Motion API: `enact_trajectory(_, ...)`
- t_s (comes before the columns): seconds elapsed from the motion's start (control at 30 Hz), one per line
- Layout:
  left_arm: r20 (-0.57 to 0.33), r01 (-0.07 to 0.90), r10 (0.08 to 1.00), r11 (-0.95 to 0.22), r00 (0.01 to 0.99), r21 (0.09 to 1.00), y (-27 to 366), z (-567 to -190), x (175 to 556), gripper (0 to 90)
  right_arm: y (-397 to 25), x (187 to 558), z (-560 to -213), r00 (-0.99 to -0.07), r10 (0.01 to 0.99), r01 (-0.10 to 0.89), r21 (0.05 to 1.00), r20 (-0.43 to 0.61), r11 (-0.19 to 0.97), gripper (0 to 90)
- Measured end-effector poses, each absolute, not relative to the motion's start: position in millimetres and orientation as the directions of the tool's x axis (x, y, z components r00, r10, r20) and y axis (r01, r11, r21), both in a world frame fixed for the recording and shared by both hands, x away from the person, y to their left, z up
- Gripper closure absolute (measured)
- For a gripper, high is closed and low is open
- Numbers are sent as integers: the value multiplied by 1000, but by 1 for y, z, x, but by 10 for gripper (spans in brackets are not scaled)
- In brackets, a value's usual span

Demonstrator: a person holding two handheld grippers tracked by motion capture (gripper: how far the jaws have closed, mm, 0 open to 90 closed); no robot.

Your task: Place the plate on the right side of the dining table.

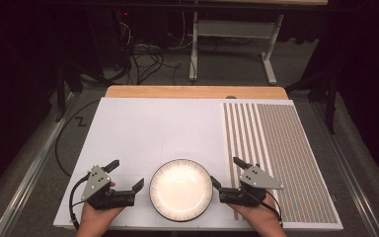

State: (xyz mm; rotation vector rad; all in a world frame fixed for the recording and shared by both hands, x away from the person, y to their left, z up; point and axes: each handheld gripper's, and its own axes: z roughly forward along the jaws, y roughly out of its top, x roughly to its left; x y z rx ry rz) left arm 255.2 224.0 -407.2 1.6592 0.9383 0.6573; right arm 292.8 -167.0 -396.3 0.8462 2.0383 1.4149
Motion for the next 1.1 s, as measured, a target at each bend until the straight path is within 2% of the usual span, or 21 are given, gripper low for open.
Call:
enact_trajectory(0.3,-44,249,847,-106,530,963,225,-408,254,7,-153,306,-395,-693,719,218,935,-54,281,159)
enact_trajectory(0.6,-42,248,846,-108,532,963,224,-409,254,7,-152,305,-402,-719,694,280,898,-38,340,181)
enact_trajectory(0.9,-44,240,843,-102,536,965,225,-407,252,7,-159,298,-403,-727,686,291,889,-34,353,409)
enact_trajectory(1.1,-46,236,844,-97,535,967,225,-406,252,7,-166,293,-402,-732,679,281,890,-44,360,512)
